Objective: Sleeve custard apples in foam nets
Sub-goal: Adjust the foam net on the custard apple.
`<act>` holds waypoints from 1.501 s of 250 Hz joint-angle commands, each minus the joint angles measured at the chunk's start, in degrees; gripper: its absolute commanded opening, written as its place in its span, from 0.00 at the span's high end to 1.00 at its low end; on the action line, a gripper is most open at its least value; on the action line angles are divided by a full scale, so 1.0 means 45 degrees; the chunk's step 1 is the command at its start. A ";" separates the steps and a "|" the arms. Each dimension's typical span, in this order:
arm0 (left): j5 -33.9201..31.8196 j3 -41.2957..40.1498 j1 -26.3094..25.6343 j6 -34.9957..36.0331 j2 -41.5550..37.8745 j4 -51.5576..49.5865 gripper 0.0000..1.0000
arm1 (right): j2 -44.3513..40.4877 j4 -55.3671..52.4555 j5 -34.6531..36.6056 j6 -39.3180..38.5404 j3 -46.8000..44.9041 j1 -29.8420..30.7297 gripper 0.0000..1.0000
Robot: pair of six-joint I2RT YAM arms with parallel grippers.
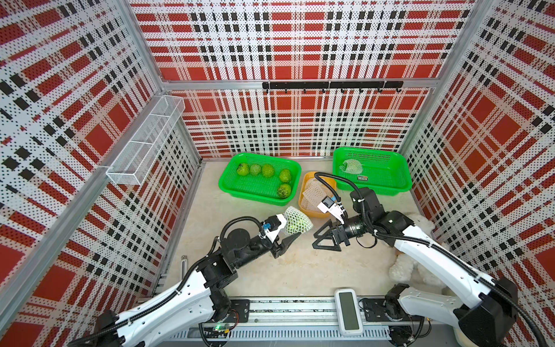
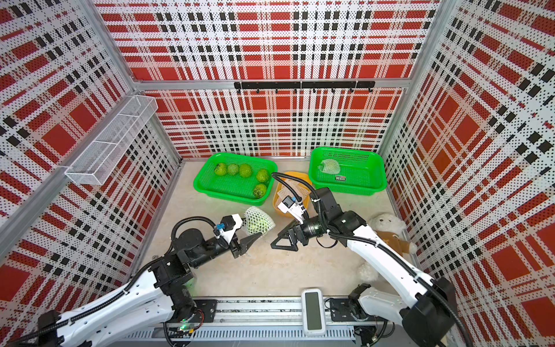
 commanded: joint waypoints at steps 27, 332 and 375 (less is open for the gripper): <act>0.4166 0.1381 0.0354 -0.0255 0.0313 -0.1696 0.47 | -0.2172 0.1607 0.2304 -0.3989 -0.0636 -0.0011 0.00; 0.4016 0.2071 0.1033 -0.0337 0.0618 -0.2405 0.50 | -0.2850 0.6686 0.6142 -0.6737 -0.1962 0.3359 0.17; 0.2667 0.1807 0.1463 -0.0823 0.0256 -0.2039 0.49 | -0.3081 0.7463 0.7152 -0.6651 -0.2676 0.4110 0.16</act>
